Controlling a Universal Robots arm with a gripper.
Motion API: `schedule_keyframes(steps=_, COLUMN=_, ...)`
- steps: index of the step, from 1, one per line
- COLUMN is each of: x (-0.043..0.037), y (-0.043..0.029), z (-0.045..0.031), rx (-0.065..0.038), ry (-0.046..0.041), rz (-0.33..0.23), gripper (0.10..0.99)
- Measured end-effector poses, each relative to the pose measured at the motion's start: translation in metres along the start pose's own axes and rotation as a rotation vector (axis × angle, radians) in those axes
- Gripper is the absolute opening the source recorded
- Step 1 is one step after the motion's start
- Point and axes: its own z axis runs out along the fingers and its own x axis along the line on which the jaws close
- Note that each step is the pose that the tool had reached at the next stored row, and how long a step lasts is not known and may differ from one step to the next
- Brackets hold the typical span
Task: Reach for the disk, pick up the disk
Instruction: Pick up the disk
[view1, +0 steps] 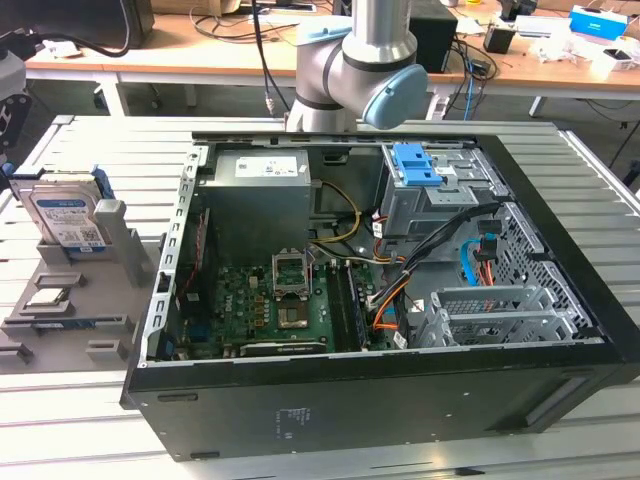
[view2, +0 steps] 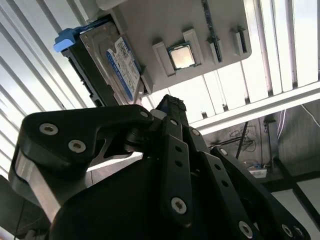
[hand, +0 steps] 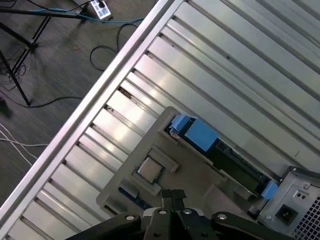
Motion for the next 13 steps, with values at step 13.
schedule_keyframes(steps=13, x=0.0000, y=0.0000, z=0.0000, rx=0.000, ry=0.0036, rz=-0.094, gripper=0.106)
